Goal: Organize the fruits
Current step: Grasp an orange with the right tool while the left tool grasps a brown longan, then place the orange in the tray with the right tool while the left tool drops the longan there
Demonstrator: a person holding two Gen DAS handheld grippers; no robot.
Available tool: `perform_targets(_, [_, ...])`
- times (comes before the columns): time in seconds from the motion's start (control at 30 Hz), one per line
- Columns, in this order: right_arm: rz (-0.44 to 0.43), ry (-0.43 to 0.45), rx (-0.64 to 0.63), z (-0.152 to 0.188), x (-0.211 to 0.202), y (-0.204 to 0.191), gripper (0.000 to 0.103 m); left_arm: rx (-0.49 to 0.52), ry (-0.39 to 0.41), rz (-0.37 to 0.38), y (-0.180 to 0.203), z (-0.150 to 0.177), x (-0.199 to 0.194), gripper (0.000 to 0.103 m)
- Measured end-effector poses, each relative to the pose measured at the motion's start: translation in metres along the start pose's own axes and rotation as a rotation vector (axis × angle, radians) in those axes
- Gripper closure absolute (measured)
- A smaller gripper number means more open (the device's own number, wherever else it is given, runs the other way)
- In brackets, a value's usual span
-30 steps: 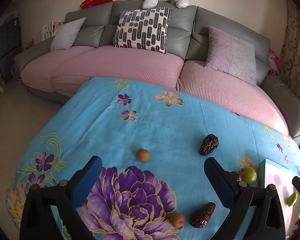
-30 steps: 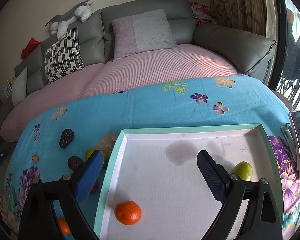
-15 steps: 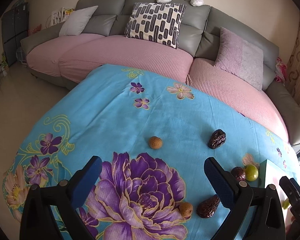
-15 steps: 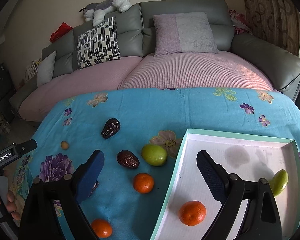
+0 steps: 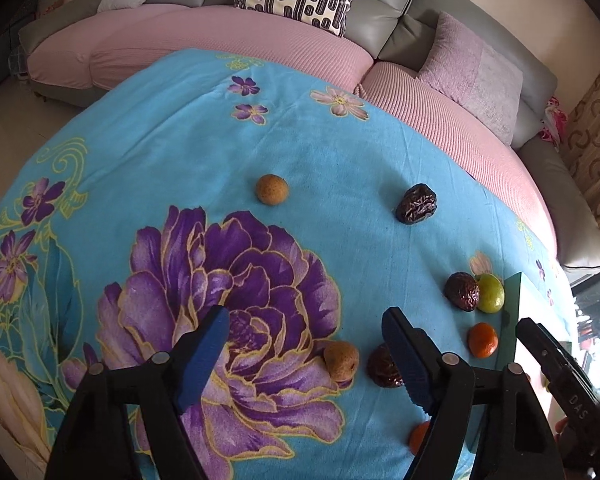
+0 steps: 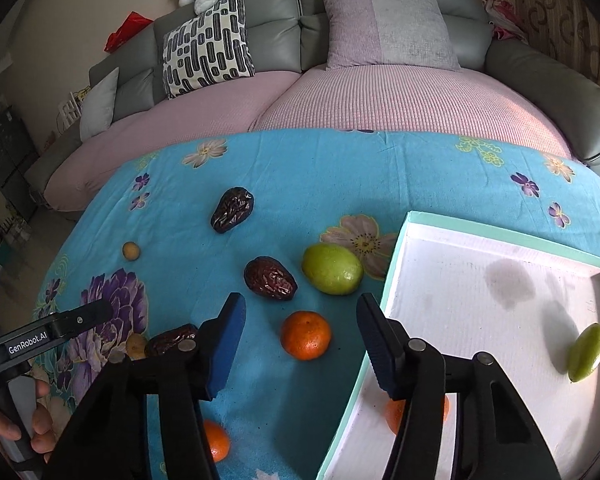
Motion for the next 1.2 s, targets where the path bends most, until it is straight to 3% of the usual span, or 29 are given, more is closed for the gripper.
perform_targets(0.23, [0.023,-0.093,-0.049,0.015,0.026,-0.005,0.049,0.019,-0.064,0.039,0.011,0.01,0.011,0.035])
perform_targets(0.4, [0.055,-0.124,-0.069,0.02,0.034,-0.004,0.054,0.024,-0.119,0.057,0.013,0.017,0.022,0.06])
perform_targets(0.6, [0.08,-0.131,-0.084,0.021,0.037,-0.001,0.069,0.016,-0.133,0.088,0.02,0.023,0.026,0.078])
perform_targets(0.87, [0.083,-0.111,-0.076,0.019,0.028,0.003,0.071,-0.004,-0.104,0.103,0.025,0.022,0.022,0.079])
perform_targets(1.2, [0.05,0.061,-0.016,-0.003,-0.029,0.012,0.071,0.028,0.054,0.166,0.034,0.001,-0.023,0.079])
Point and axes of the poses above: each gripper's, at about its wrist camera, not at the fingertips, and x roughly the way its jaws point, y to its right, z to its underside, the point moved 5 cm from there along x, roughly the way its jaws point, and after that the axes turned 12 degrees about -z, right-handed, at the moved point
